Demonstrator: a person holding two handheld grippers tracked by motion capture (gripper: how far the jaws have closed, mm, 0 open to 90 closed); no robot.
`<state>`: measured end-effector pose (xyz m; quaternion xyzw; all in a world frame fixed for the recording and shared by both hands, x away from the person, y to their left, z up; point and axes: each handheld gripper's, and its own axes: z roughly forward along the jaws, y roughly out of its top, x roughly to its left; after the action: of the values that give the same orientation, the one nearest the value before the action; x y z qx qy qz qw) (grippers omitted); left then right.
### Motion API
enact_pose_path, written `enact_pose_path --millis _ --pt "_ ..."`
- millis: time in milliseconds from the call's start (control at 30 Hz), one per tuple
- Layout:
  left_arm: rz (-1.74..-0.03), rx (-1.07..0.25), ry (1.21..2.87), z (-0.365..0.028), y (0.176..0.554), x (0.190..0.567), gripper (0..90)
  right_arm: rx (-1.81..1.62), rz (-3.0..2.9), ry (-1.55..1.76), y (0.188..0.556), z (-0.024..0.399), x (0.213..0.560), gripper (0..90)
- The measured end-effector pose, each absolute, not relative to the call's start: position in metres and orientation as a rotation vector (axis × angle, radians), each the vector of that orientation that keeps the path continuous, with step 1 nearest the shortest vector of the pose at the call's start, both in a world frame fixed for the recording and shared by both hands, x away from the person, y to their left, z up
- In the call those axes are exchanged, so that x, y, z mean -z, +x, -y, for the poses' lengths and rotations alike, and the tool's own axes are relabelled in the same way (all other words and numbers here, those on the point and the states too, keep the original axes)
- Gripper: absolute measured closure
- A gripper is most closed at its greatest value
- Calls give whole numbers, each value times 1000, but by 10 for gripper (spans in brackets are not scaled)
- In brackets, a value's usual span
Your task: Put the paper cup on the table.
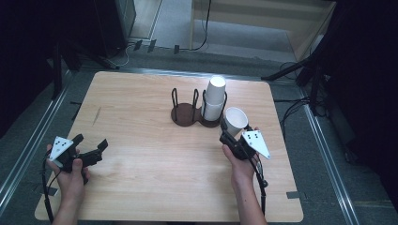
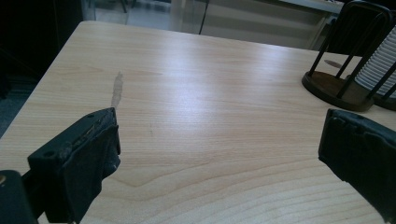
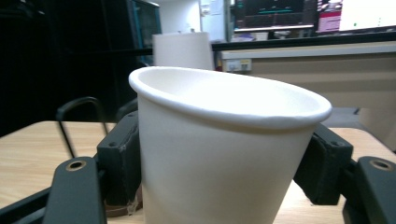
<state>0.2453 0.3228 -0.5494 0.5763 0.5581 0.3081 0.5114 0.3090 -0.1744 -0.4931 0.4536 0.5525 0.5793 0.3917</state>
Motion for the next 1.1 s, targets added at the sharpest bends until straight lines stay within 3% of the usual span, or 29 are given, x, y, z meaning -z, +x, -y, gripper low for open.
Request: enact_pose_path --millis 633,1100 --pt "-1357 -715 1387 -324 247 550 0 -1461 -1389 1263 353 200 521 274" --pt "-1362 -715 1388 -324 247 550 0 -1268 -1484 1278 370 210 540 270"
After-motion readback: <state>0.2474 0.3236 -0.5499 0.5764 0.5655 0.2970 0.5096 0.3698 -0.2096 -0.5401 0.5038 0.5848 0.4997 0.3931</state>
